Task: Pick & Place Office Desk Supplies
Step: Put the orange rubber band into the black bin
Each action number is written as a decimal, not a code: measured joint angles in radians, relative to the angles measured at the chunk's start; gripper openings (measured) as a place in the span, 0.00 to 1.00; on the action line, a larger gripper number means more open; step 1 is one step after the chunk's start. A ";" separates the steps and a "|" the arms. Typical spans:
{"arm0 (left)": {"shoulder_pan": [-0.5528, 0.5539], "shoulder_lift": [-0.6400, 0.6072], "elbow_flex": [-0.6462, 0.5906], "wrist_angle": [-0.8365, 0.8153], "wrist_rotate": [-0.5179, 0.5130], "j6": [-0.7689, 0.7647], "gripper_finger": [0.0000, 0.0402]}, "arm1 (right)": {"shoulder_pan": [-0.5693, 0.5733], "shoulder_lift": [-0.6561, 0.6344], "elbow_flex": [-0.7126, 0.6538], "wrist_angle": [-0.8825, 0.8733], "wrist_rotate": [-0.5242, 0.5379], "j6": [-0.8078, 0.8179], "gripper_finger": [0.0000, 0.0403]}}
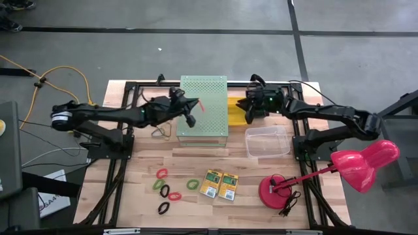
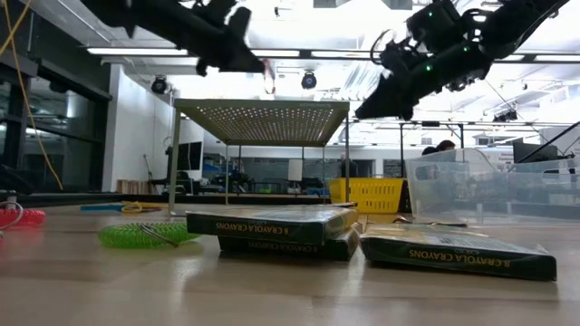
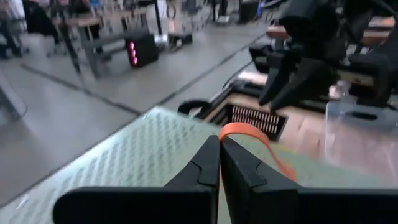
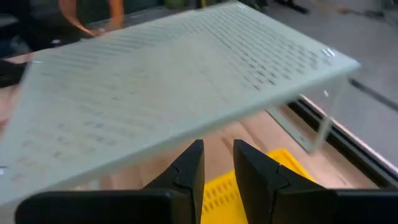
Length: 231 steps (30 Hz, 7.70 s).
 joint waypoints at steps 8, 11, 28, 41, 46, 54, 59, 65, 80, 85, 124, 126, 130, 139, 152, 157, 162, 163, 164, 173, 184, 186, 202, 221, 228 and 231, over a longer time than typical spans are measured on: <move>-0.020 0.139 0.000 0.283 0.000 0.071 0.00 | 0.110 0.000 0.000 0.116 0.000 -0.101 0.18; -0.022 0.165 0.000 0.330 0.000 0.071 0.00 | 0.145 0.000 0.000 0.154 0.000 -0.130 0.18; -0.022 0.225 0.004 0.496 0.059 -0.002 0.00 | 0.238 0.014 0.000 0.287 0.011 -0.207 0.18; -0.046 0.338 0.128 0.496 0.068 0.047 0.00 | 0.238 0.066 0.000 0.331 0.020 -0.249 0.18; -0.046 0.338 0.131 0.496 0.068 0.044 0.00 | 0.238 0.066 0.000 0.331 0.020 -0.249 0.18; -0.048 0.338 0.131 0.495 0.068 0.029 0.00 | 0.238 0.066 0.000 0.346 0.020 -0.249 0.18; -0.053 0.338 0.131 0.495 0.087 0.022 0.00 | 0.238 0.066 0.000 0.369 0.019 -0.249 0.18; -0.062 0.338 0.131 0.505 0.095 0.022 0.00 | 0.248 0.066 0.000 0.385 0.007 -0.249 0.18; -0.061 0.338 0.131 0.546 0.117 0.015 0.00 | 0.262 0.097 0.000 0.427 0.007 -0.251 0.18; -0.061 0.338 0.131 0.555 0.117 0.015 0.00 | 0.264 0.150 0.000 0.496 0.005 -0.254 0.18; -0.070 0.372 0.130 0.600 0.115 0.026 0.00 | 0.266 0.164 0.000 0.568 0.053 -0.256 0.12; -0.070 0.372 0.130 0.597 0.115 0.026 0.00 | 0.266 0.164 0.000 0.566 0.053 -0.258 0.07; -0.070 0.372 0.130 0.599 0.115 0.026 0.00 | 0.266 0.164 0.000 0.565 0.053 -0.261 0.02; -0.070 0.372 0.130 0.569 0.115 0.026 0.00 | 0.266 0.164 0.000 0.563 0.053 -0.261 0.01; -0.069 0.372 0.130 0.533 0.113 0.061 0.17 | 0.271 0.140 0.000 0.545 0.169 -0.248 0.00; -0.069 0.372 0.130 0.527 0.111 0.061 0.20 | 0.281 0.079 0.000 0.473 0.249 -0.248 0.00; -0.069 0.372 0.130 0.516 0.107 0.062 0.20 | 0.321 -0.002 0.000 0.386 0.387 -0.255 0.00; -0.069 0.372 0.130 0.512 0.107 0.062 0.20 | 0.330 -0.017 0.000 0.370 0.415 -0.255 0.00; -0.069 0.372 0.130 0.509 0.107 0.062 0.20 | 0.339 -0.031 0.000 0.356 0.445 -0.255 0.00; -0.069 0.372 0.130 0.509 0.107 0.060 0.20 | 0.382 -0.093 0.000 0.265 0.645 -0.256 0.00; -0.069 0.372 0.130 0.509 0.107 0.060 0.20 | 0.346 -0.093 0.000 0.119 0.992 -0.255 0.00; -0.069 0.372 0.130 0.509 0.107 0.060 0.20 | 0.315 -0.093 0.000 0.050 1.052 -0.226 0.00; -0.069 0.372 0.130 0.509 0.108 0.060 0.20 | -0.096 -0.092 0.000 -0.350 0.492 0.201 0.00; -0.070 0.372 0.130 0.509 0.109 0.060 0.20 | -0.230 -0.069 0.000 -0.504 0.201 0.255 0.00; -0.070 0.372 0.130 0.510 0.109 0.060 0.20 | -0.230 -0.069 0.000 -0.503 0.188 0.250 0.00; -0.069 0.372 0.130 0.510 0.109 0.060 0.20 | -0.230 -0.069 0.000 -0.504 0.188 0.244 0.00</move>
